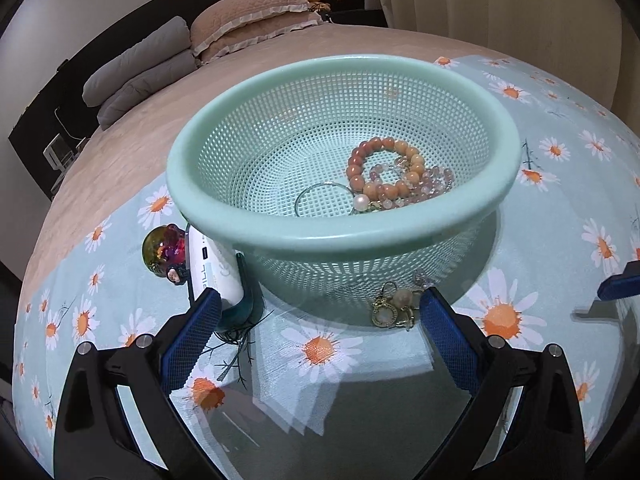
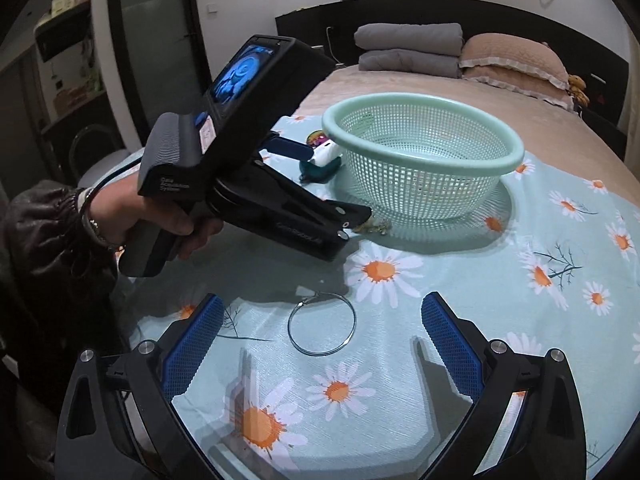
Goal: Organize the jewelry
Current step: 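Grasp the pearl earring with the left gripper while the right gripper grasps the silver hoop earring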
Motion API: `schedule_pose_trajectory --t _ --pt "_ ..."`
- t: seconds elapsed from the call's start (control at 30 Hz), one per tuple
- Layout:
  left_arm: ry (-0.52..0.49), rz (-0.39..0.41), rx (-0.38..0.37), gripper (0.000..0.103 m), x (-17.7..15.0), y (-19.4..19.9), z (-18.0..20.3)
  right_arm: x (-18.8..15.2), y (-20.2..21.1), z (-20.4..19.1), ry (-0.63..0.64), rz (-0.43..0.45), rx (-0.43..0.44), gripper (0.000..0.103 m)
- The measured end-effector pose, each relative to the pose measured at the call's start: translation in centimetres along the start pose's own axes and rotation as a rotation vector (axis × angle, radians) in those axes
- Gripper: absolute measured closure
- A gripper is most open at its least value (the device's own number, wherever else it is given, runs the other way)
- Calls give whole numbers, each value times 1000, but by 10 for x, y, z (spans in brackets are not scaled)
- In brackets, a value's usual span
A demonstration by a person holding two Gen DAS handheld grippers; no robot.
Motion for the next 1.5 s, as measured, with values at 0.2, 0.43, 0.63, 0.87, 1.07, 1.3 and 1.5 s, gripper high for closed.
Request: schedule_pose_trajectory --t 0.2,0.43,0.63,0.87,1.07,1.3,1.5 --pt "-72 9 25 6 0 -5 13 -4 -10 1 -6 -29 12 8" --pt "-43 -13 53 5 3 -18 10 -8 -22 -8 24 -35 3 8" --pt "39 -57 7 10 -5 -17 -10 -9 -28 -6 9 -19 -18 8" --pt "117 -91 -4 12 -16 -10 -28 -7 -34 -8 42 -12 -25 9" --pt "180 -94 -15 29 -22 -6 -41 -9 -38 -16 90 -21 -21 33" --pt "167 -70 -54 57 -27 2 -30 -8 -42 -11 52 -48 20 73" --pt "175 -77 -78 76 -31 8 -33 -6 -42 -6 68 -75 6 93"
Point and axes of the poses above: each gripper's, at about its wrist camera, not at the fingertips, and y roughly against the way its jaws point, z to its right, x to its top, the point moved 1 cm from there along -y, roughly the way its jaws point, and after that the axes turned 7 degrees about z, right-handed, at the moved point
